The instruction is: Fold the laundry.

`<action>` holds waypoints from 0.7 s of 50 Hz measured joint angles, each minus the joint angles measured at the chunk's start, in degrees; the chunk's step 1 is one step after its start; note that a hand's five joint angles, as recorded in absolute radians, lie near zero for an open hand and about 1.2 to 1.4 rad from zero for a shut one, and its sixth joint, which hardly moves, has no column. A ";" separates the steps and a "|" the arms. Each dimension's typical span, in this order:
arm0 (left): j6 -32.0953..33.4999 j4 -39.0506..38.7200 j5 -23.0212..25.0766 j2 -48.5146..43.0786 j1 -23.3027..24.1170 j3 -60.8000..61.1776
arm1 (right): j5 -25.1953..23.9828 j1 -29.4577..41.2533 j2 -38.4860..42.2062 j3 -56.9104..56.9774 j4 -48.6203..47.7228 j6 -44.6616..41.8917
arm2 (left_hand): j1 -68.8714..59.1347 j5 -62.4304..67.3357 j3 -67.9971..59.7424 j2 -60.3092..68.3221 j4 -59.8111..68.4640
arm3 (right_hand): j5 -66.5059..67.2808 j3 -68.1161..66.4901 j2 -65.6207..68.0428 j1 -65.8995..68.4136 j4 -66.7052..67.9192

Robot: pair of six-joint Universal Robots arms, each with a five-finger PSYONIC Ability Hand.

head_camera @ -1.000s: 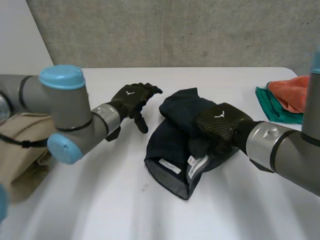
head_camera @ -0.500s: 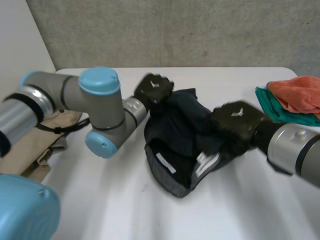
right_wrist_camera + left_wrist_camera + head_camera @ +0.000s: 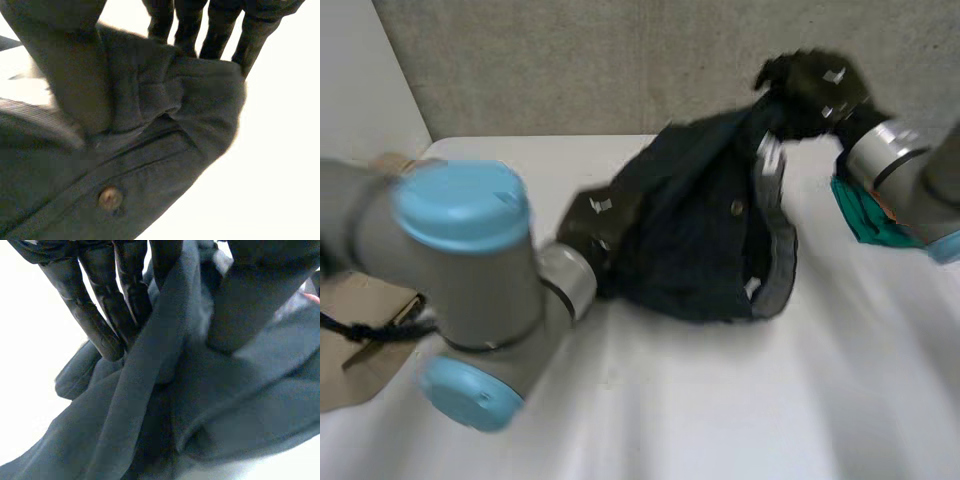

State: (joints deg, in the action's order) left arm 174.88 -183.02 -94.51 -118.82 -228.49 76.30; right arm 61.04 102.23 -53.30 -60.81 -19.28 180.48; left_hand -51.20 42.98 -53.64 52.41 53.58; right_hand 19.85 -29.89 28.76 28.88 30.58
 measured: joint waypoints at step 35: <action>24.19 5.55 15.24 5.96 -20.62 11.48 | 16.80 10.66 -21.74 -26.43 42.01 -24.64 | 37.88 -38.59 39.72 -38.27 -39.24 | -15.67 16.14 -15.98 -15.88 -17.60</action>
State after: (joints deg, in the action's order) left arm 199.07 -177.47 -79.27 -112.86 -249.11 87.78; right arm 77.84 112.89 -75.04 -87.24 22.73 155.85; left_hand -13.32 4.39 -13.93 14.14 14.34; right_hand 4.18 -13.75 12.78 13.00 12.98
